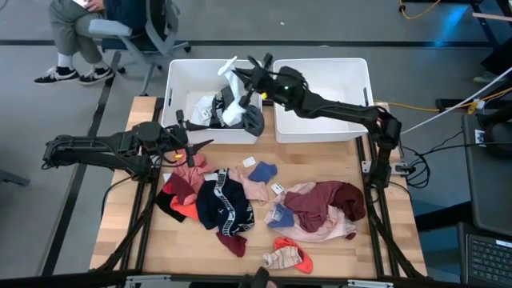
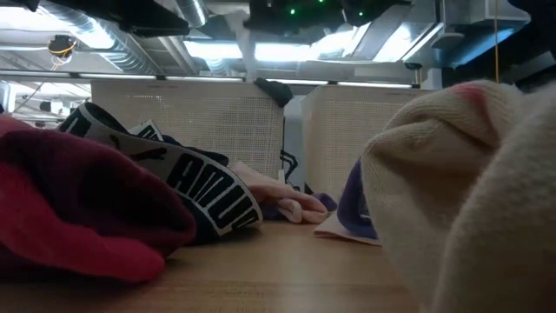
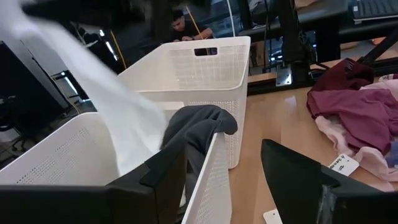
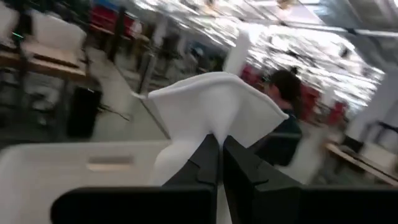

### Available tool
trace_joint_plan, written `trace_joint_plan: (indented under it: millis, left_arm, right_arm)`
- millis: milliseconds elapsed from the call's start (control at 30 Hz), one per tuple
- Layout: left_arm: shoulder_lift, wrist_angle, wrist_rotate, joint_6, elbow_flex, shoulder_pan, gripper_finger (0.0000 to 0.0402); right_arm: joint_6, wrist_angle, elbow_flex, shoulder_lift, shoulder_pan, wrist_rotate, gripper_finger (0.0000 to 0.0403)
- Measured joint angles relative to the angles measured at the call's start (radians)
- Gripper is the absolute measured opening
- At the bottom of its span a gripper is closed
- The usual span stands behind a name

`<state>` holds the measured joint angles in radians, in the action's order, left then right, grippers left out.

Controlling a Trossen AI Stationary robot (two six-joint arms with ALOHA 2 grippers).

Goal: Sort clothes
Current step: Put the white sock into the left white laundry bin, then adjust the gray boxer in the left white laundry bin

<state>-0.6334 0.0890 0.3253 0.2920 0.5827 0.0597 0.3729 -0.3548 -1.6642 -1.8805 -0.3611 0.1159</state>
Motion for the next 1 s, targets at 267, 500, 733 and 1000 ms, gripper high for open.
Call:
trace_joint_plan:
  millis: [267,500,733,1000]
  left_arm:
    - [0.0,-0.003,0.0,0.0,0.0,0.0,0.0194]
    - [0.0,0.006,0.0,-0.003,0.0,0.0,0.0194]
    - [0.0,0.008,0.0,-0.009,0.0,0.0,0.0194]
    - [0.0,-0.001,0.0,-0.017,0.0,0.0,0.0194]
  right_arm:
    - [-0.022,0.219,0.0,-0.006,0.0,0.049,0.0086]
    - [-0.032,0.419,0.0,0.031,0.025,0.061,0.0193]
    - [-0.032,0.703,0.0,0.157,0.123,0.069,0.0235]
    - [-0.128,1.133,0.007,0.195,0.294,0.115,0.0229]
